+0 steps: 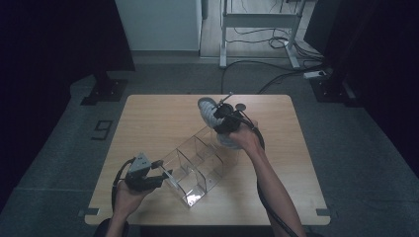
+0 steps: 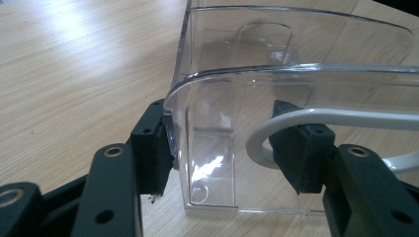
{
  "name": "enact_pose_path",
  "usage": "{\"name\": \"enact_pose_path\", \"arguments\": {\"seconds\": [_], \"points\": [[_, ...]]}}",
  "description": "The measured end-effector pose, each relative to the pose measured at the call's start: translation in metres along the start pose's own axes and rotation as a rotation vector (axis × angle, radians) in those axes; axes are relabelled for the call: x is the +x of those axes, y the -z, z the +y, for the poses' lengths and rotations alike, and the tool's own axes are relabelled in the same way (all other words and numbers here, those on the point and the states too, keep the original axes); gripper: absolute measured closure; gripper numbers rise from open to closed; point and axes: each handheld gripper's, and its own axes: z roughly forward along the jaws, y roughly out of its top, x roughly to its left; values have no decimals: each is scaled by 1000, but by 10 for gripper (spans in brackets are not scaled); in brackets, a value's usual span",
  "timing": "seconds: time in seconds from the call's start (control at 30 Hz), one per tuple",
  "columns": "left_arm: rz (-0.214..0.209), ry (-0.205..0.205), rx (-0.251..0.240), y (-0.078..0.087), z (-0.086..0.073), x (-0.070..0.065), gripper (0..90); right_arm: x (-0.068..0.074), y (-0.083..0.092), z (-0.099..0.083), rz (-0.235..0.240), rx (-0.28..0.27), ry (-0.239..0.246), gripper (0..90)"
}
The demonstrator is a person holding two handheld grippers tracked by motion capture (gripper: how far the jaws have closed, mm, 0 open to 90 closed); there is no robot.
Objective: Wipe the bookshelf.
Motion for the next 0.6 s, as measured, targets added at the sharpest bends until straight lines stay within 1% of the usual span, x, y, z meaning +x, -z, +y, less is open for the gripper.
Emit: {"name": "enact_pose_path", "arguments": {"seconds": [0.13, 0.17, 0.5, 0.53, 0.57, 0.6], "points": [[11, 2, 2, -1, 0, -1, 444, 1, 4, -4, -4, 0, 8, 629], [20, 0, 6, -1, 1, -2, 445, 1, 5, -6, -4, -1, 11, 629], [26, 5, 6, -1, 1, -3, 446, 3, 17, -19, -17, -2, 16, 629], [27, 6, 6, -1, 1, -3, 446, 3, 21, -24, -15, -7, 12, 629], [27, 5, 7, -1, 1, -3, 446, 3, 21, -24, -15, -7, 12, 629], [28, 6, 5, -1, 1, -3, 446, 3, 24, -28, -10, -15, 10, 629]]}}
